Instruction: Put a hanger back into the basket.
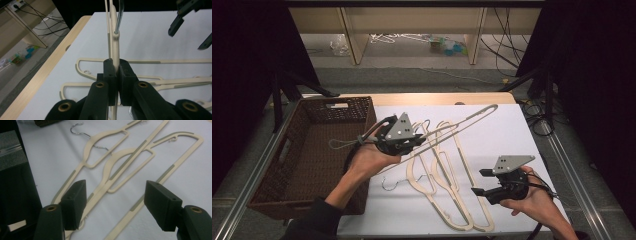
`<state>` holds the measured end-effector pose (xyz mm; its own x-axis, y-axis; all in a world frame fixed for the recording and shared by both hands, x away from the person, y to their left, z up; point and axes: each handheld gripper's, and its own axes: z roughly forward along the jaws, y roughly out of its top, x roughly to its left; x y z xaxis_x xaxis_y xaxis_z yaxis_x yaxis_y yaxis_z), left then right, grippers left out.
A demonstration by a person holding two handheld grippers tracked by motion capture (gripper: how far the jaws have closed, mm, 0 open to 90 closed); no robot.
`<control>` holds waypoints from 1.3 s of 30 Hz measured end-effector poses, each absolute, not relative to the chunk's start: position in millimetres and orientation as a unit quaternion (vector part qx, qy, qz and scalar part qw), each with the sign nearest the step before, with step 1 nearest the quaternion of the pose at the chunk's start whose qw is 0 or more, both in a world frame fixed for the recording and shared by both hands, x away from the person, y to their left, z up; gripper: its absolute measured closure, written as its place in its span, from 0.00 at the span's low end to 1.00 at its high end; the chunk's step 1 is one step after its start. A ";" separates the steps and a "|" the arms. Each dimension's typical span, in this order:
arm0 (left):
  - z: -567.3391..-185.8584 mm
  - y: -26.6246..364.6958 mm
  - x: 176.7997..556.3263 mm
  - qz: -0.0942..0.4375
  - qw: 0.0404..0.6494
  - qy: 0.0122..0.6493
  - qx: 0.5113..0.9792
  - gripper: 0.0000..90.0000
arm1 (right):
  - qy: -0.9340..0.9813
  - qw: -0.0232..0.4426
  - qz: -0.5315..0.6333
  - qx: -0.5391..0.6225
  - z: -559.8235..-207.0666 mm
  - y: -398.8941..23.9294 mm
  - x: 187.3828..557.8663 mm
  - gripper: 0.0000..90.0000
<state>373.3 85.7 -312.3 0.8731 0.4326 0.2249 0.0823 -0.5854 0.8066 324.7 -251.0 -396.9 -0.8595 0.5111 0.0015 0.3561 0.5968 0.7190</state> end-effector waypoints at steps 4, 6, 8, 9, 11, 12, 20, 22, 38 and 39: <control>-300.2 103.0 370.4 0.192 0.442 0.162 0.861 0.95 | 0.890 0.097 0.373 0.243 -401.8 -249.2 323.4 0.39; -293.2 110.2 368.1 0.185 0.447 0.168 0.859 0.95 | 0.891 0.096 0.372 0.241 -403.9 -248.2 323.2 0.38; -284.7 117.6 365.5 0.173 0.461 0.176 0.853 0.95 | 0.892 0.093 0.371 0.242 -404.6 -247.8 322.5 0.38; -281.4 120.2 364.7 0.171 0.466 0.181 0.849 0.95 | 0.892 0.093 0.370 0.243 -405.1 -247.6 322.6 0.38; -272.2 126.4 362.8 0.161 0.477 0.188 0.843 0.95 | 0.892 0.092 0.371 0.242 -405.9 -247.4 321.9 0.38; -266.7 130.3 362.6 0.155 0.486 0.193 0.839 0.95 | 0.892 0.092 0.371 0.242 -405.9 -247.4 321.9 0.38; -228.5 157.7 355.3 0.114 0.534 0.226 0.807 0.95 | 0.893 0.086 0.368 0.244 -410.4 -248.1 321.1 0.37; -223.3 165.4 354.0 0.109 0.538 0.235 0.802 0.95 | 0.894 0.086 0.367 0.243 -411.0 -248.6 321.1 0.37; -236.0 255.3 356.1 0.134 0.529 0.321 0.774 0.95 | 0.894 0.076 0.363 0.251 -417.5 -246.7 318.5 0.31; -239.4 263.0 356.3 0.136 0.529 0.330 0.770 0.95 | 0.893 0.078 0.364 0.253 -418.2 -246.7 319.0 0.28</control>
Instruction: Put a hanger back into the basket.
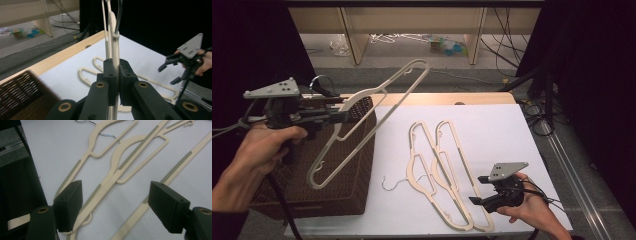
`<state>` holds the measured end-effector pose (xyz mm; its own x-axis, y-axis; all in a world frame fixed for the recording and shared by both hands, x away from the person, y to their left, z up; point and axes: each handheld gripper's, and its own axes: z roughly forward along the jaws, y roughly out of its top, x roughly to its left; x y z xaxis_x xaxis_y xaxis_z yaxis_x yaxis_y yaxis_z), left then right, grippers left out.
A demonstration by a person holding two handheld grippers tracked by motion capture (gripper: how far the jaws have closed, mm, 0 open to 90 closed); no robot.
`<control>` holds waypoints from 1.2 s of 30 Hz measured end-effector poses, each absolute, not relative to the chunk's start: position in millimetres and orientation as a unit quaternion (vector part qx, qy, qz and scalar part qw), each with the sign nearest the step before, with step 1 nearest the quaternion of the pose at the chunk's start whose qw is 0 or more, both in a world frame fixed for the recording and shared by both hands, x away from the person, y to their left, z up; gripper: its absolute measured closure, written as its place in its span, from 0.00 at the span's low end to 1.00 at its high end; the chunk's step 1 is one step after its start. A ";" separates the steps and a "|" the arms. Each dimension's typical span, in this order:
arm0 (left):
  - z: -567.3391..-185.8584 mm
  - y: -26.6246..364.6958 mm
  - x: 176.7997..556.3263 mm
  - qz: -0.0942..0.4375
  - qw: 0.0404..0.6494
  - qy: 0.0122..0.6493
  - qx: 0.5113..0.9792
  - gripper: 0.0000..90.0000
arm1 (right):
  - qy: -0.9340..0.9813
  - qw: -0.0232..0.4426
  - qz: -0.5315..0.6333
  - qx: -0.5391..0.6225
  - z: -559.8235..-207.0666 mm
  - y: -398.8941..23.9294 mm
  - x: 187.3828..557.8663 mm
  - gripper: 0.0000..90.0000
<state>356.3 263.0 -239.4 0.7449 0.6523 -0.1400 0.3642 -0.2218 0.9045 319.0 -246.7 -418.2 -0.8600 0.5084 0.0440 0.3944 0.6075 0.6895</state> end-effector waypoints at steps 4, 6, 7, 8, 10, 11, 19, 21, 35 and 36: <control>-253.2 291.5 358.1 0.148 0.524 0.358 0.759 0.95 | 0.889 0.086 0.367 0.261 -421.5 -245.3 318.8 0.28; -260.4 305.6 359.2 0.157 0.516 0.368 0.757 0.95 | 0.892 0.082 0.362 0.259 -421.4 -245.5 319.2 0.27; -263.8 311.7 359.9 0.162 0.515 0.371 0.756 0.95 | 0.892 0.079 0.362 0.260 -421.6 -245.2 318.9 0.27; -267.1 318.2 360.5 0.165 0.511 0.376 0.755 0.95 | 0.892 0.079 0.362 0.259 -421.7 -245.2 319.0 0.27; -274.9 331.7 361.9 0.168 0.509 0.392 0.748 0.95 | 0.892 0.082 0.361 0.260 -421.7 -245.7 319.2 0.27; -278.9 337.3 362.3 0.169 0.507 0.397 0.746 0.95 | 0.889 0.084 0.366 0.262 -422.7 -245.8 319.6 0.27; -306.0 365.1 359.9 0.166 0.493 0.426 0.740 0.95 | 0.892 0.078 0.357 0.265 -424.8 -247.0 320.3 0.27; -310.9 368.1 358.6 0.163 0.491 0.428 0.741 0.95 | 0.891 0.079 0.360 0.266 -425.7 -246.8 320.4 0.27; -335.1 366.7 376.1 0.177 0.431 0.448 0.763 0.95 | 0.896 0.075 0.351 0.263 -427.7 -246.9 321.1 0.27; -336.6 367.2 377.9 0.176 0.431 0.449 0.763 0.95 | 0.896 0.074 0.352 0.262 -427.8 -247.1 321.2 0.26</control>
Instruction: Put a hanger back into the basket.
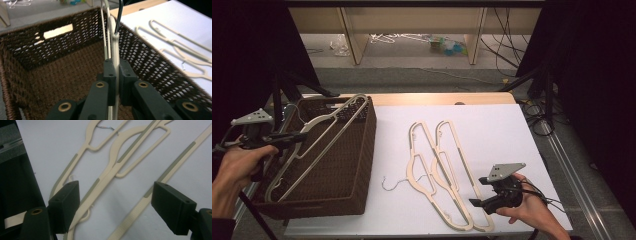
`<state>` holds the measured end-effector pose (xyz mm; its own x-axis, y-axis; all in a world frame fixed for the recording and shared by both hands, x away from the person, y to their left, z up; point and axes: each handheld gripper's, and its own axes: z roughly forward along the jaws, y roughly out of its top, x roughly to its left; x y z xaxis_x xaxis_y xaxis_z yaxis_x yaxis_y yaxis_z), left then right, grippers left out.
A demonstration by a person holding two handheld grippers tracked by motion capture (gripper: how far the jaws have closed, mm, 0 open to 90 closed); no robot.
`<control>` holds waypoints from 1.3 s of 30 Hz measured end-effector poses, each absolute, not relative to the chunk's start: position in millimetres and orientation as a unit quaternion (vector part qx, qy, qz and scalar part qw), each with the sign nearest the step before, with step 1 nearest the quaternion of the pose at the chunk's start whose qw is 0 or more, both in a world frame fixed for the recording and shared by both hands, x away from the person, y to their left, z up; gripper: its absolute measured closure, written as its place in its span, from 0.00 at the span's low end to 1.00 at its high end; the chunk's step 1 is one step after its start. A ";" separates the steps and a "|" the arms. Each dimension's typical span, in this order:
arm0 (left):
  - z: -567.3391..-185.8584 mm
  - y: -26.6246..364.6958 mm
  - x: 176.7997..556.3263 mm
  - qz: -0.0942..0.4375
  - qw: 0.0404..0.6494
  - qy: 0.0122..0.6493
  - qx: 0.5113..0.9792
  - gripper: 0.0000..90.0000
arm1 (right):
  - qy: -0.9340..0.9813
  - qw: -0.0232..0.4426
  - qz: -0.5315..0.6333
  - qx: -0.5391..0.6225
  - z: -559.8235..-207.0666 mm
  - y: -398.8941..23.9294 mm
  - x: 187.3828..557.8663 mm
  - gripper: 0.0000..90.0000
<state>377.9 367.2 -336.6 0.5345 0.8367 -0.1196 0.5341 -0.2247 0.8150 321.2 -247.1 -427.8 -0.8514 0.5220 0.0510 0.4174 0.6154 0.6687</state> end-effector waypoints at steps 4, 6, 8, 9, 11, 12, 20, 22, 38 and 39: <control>-344.6 369.8 383.6 0.170 0.422 0.449 0.769 0.95 | 0.894 0.073 0.352 0.267 -428.0 -247.8 321.3 0.27; -350.9 369.7 384.8 0.161 0.422 0.457 0.766 0.95 | 0.895 0.071 0.350 0.266 -428.7 -248.2 321.5 0.27; -356.3 369.8 385.3 0.160 0.415 0.456 0.771 0.95 | 0.894 0.075 0.353 0.266 -430.3 -247.5 321.4 0.27; -358.6 370.3 385.5 0.160 0.407 0.453 0.777 0.95 | 0.896 0.072 0.349 0.265 -429.5 -247.9 321.8 0.27; -365.0 366.8 386.2 0.156 0.408 0.462 0.772 0.95 | 0.894 0.073 0.352 0.267 -430.2 -247.0 321.3 0.27; -367.4 366.7 387.0 0.152 0.400 0.458 0.779 0.95 | 0.894 0.073 0.352 0.267 -431.0 -246.1 321.0 0.27; -390.6 357.4 393.9 0.144 0.374 0.462 0.791 0.95 | 0.896 0.066 0.349 0.265 -431.0 -245.9 321.4 0.26; -392.4 357.5 395.1 0.149 0.376 0.467 0.786 0.95 | 0.896 0.067 0.351 0.263 -433.8 -245.3 321.3 0.26; -406.8 381.2 398.6 0.250 0.301 0.537 0.748 0.81 | 0.900 0.061 0.343 0.263 -435.2 -244.7 320.8 0.26; -407.4 383.0 397.8 0.253 0.293 0.539 0.748 0.80 | 0.899 0.063 0.344 0.263 -435.4 -244.7 321.3 0.25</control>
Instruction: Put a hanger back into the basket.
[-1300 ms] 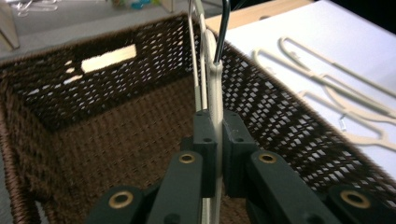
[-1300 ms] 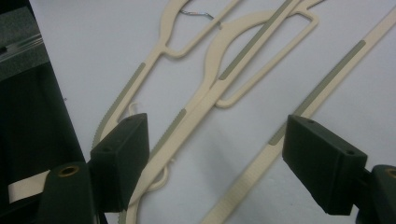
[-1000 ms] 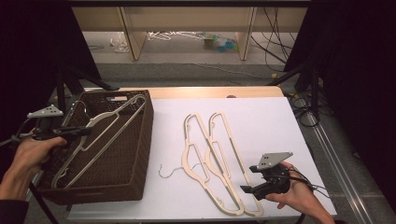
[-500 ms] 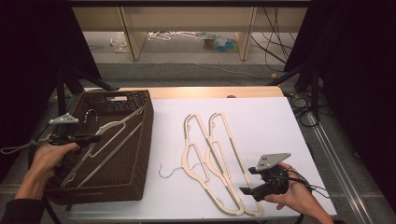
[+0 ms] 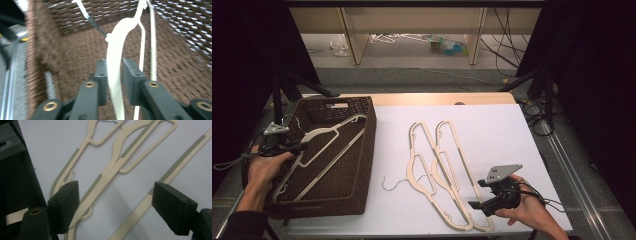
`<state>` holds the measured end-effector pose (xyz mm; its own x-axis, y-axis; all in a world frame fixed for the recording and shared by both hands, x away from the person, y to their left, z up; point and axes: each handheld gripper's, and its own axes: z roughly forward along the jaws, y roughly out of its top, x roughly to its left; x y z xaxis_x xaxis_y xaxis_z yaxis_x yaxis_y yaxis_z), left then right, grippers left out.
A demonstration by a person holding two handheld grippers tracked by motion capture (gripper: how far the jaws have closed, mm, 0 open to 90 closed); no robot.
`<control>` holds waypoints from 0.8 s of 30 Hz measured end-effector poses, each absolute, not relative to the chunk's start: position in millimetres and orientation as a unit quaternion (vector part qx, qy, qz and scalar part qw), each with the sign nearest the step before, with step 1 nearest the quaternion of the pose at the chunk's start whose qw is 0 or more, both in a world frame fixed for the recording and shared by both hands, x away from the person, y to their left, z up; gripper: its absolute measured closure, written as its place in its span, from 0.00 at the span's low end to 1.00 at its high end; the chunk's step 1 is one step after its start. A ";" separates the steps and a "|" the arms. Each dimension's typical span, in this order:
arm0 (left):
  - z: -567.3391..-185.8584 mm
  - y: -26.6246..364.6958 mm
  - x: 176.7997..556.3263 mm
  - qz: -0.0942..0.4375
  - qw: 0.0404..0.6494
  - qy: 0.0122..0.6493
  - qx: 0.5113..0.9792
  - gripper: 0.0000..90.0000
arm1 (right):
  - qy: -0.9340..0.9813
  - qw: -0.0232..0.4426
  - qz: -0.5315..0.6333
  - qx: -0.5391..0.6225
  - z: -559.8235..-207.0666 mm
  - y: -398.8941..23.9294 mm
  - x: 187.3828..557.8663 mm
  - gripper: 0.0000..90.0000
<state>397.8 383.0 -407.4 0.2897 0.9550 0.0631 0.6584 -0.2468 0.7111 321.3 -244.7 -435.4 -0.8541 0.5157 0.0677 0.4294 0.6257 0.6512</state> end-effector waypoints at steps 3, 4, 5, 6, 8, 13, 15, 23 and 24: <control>-408.7 388.3 395.0 0.233 0.309 0.547 0.743 0.81 | 0.899 0.059 0.342 0.266 -435.9 -244.4 320.6 0.25; -408.5 388.4 393.7 0.234 0.307 0.547 0.743 0.81 | 0.900 0.060 0.342 0.265 -436.1 -244.4 320.8 0.25; -408.2 388.1 393.1 0.234 0.304 0.548 0.743 0.80 | 0.900 0.056 0.341 0.266 -436.2 -244.1 320.8 0.25; -407.9 387.3 392.5 0.234 0.304 0.550 0.742 0.78 | 0.900 0.059 0.342 0.264 -436.6 -244.1 321.5 0.25; -405.9 385.5 390.0 0.244 0.300 0.556 0.736 0.73 | 0.898 0.065 0.345 0.265 -438.2 -243.2 321.3 0.25; -390.6 371.0 377.2 0.248 0.339 0.546 0.725 0.60 | 0.897 0.067 0.346 0.267 -438.5 -243.0 321.3 0.25; -383.1 360.7 370.3 0.254 0.366 0.539 0.715 0.54 | 0.894 0.073 0.350 0.271 -438.1 -242.2 320.5 0.25; -356.4 300.2 327.2 0.235 0.447 0.464 0.728 0.40 | 0.879 0.091 0.368 0.290 -437.8 -233.3 312.2 0.25; -355.9 294.0 323.3 0.233 0.451 0.459 0.729 0.39 | 0.876 0.093 0.371 0.294 -437.9 -231.8 310.7 0.25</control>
